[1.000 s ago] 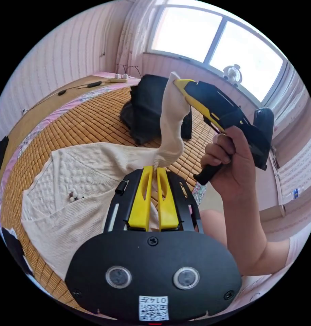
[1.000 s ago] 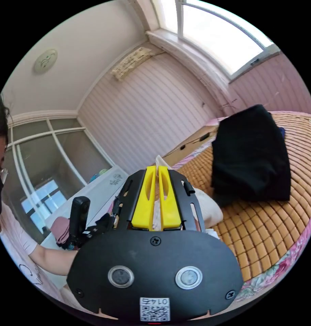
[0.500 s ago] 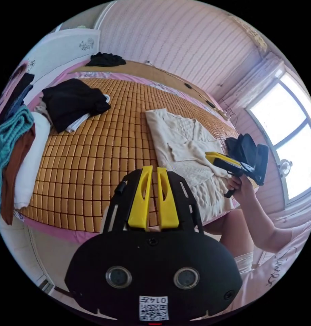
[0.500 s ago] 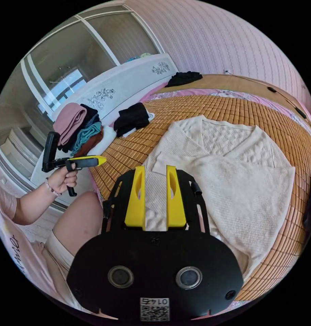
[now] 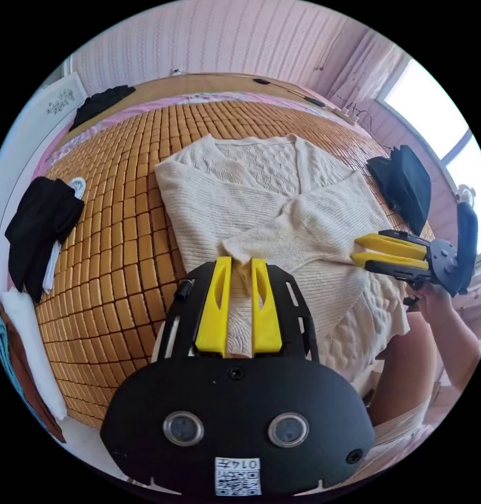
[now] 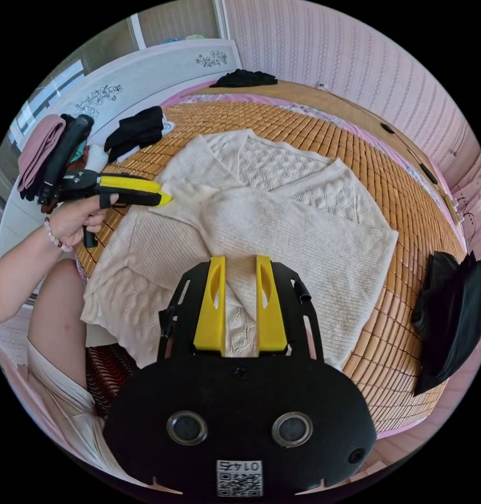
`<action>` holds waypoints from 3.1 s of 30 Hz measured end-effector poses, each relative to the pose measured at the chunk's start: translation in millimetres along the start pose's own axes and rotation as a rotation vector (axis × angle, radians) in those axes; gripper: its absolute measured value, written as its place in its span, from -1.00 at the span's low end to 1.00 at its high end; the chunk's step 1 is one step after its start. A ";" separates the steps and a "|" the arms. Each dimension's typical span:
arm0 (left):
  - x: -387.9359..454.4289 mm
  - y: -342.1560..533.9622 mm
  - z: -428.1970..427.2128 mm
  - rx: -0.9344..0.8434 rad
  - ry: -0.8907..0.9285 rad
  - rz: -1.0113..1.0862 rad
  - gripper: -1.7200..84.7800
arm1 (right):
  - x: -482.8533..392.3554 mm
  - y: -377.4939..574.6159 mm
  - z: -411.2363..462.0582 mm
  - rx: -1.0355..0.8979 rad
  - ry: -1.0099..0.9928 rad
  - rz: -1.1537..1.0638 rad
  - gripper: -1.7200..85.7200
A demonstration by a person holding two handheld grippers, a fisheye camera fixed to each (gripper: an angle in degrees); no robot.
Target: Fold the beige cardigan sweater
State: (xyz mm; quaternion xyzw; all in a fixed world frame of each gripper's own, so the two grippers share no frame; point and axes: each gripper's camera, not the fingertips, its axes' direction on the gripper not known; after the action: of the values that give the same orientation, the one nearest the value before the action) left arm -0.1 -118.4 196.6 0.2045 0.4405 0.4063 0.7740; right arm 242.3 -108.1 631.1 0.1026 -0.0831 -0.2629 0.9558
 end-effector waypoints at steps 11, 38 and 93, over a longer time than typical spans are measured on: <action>-57.7 25.8 -59.2 0.053 0.014 -0.008 -0.98 | -2.1 -15.0 -36.9 0.083 -0.051 0.025 -0.76; -201.7 -59.9 -48.5 0.006 0.232 -0.275 -0.88 | 212.9 -81.1 -56.5 0.037 0.031 0.591 -0.84; -66.0 211.8 -86.1 0.011 0.123 0.066 -0.84 | -8.5 -80.3 -157.5 -0.249 0.155 -0.034 -0.98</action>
State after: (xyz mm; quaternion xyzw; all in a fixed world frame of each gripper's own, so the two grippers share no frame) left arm -186.8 -51.2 328.0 0.1976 0.4824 0.4409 0.7306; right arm 229.6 -147.2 459.0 0.0047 0.0261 -0.2787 0.9600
